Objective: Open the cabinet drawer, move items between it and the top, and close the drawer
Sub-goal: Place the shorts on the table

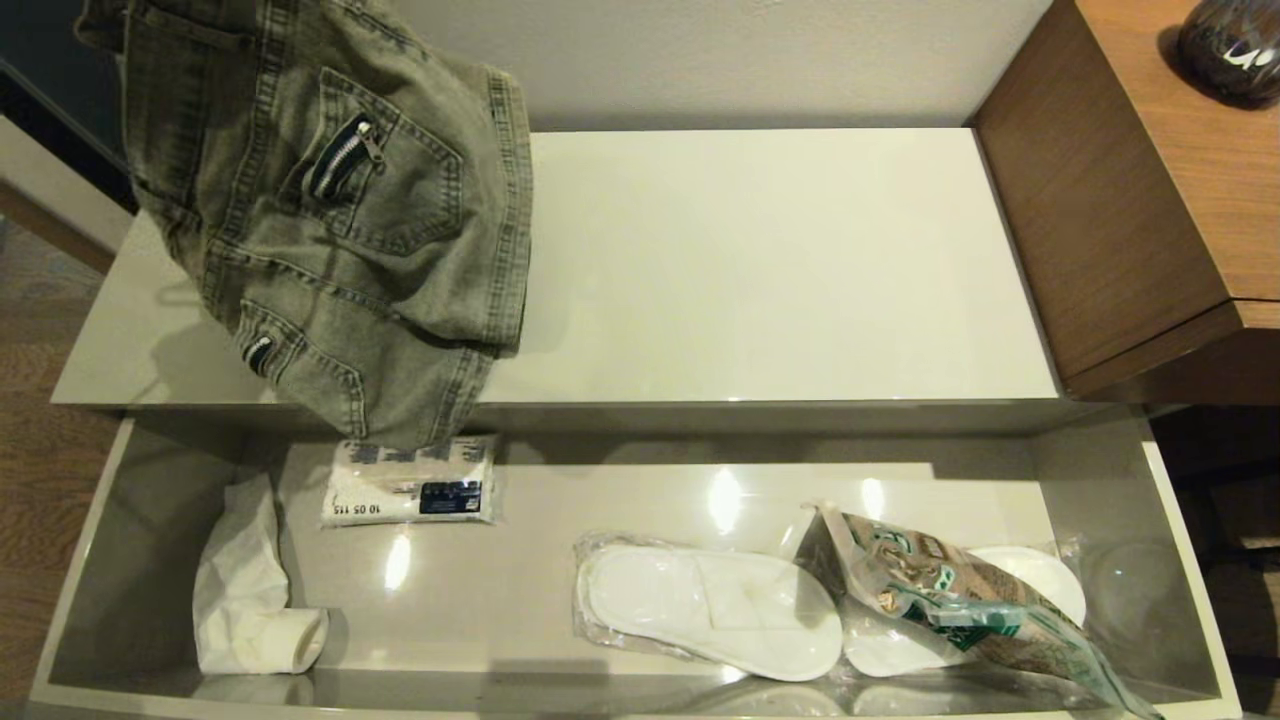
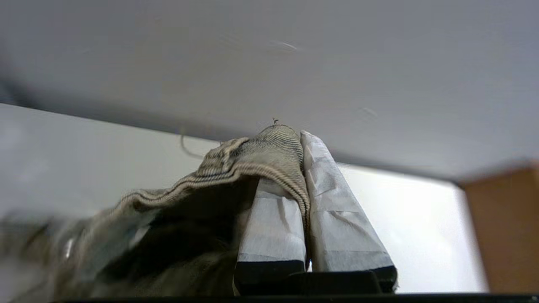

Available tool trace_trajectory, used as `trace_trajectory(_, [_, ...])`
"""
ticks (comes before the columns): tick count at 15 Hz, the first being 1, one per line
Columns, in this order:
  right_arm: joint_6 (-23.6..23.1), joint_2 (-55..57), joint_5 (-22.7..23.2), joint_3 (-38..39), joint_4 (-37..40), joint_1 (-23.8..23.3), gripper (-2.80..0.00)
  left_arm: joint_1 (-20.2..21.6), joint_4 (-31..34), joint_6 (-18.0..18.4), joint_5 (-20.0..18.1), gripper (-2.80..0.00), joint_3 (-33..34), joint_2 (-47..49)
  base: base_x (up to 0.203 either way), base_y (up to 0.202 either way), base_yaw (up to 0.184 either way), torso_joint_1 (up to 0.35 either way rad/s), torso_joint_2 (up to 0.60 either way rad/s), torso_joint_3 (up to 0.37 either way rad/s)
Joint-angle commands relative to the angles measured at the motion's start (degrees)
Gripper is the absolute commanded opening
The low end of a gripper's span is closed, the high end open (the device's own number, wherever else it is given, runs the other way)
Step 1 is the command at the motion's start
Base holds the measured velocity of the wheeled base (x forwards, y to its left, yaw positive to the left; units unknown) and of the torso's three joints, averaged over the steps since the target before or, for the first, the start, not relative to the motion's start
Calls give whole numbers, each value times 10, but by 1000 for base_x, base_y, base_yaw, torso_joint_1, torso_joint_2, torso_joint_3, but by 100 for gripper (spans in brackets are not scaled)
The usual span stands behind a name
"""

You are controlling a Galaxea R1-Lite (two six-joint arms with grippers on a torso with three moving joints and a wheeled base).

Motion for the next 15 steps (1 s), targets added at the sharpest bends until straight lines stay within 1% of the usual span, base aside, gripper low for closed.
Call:
trace_trajectory(1, [0, 1, 0, 1, 0, 0, -280, 24, -36, 5, 74, -280, 0, 95, 0, 0, 0, 0, 0, 0])
trace_trajectory(3, [0, 1, 0, 0, 0, 1, -280, 53, -61, 6, 176, -280, 6, 155, 0, 0, 0, 0, 0, 0])
trace_trajectory(4, [0, 1, 0, 0, 0, 1, -280, 62, -71, -1, 216, -280, 17, 168, 0, 0, 0, 0, 0, 0])
trace_trajectory(6, [0, 2, 0, 1, 0, 1, -280, 59, -71, -22, 219, -280, 62, 148, 0, 0, 0, 0, 0, 0])
trace_trajectory(7, [0, 1, 0, 1, 0, 1, -280, 52, -72, -30, 213, -280, 96, 131, 0, 0, 0, 0, 0, 0])
trace_trajectory(8, [0, 1, 0, 1, 0, 1, -280, 46, -73, -36, 205, -280, 114, 118, 0, 0, 0, 0, 0, 0])
trace_trajectory(9, [0, 1, 0, 1, 1, 0, -280, 38, -74, -42, 190, -280, 145, 92, 0, 0, 0, 0, 0, 0])
trace_trajectory(11, [0, 1, 0, 0, 0, 0, -280, 15, -74, -71, 139, -280, 197, 24, 0, 0, 0, 0, 0, 0])
trace_trajectory(13, [0, 1, 0, 0, 0, 0, -280, -6, -74, -102, 74, -280, 251, -42, 0, 0, 0, 0, 0, 0])
trace_trajectory(14, [0, 1, 0, 0, 0, 1, -280, -17, -74, -113, 44, -280, 271, -58, 0, 0, 0, 0, 0, 0])
trace_trajectory(15, [0, 1, 0, 0, 0, 0, -280, -17, -74, -107, 29, -280, 296, -69, 0, 0, 0, 0, 0, 0])
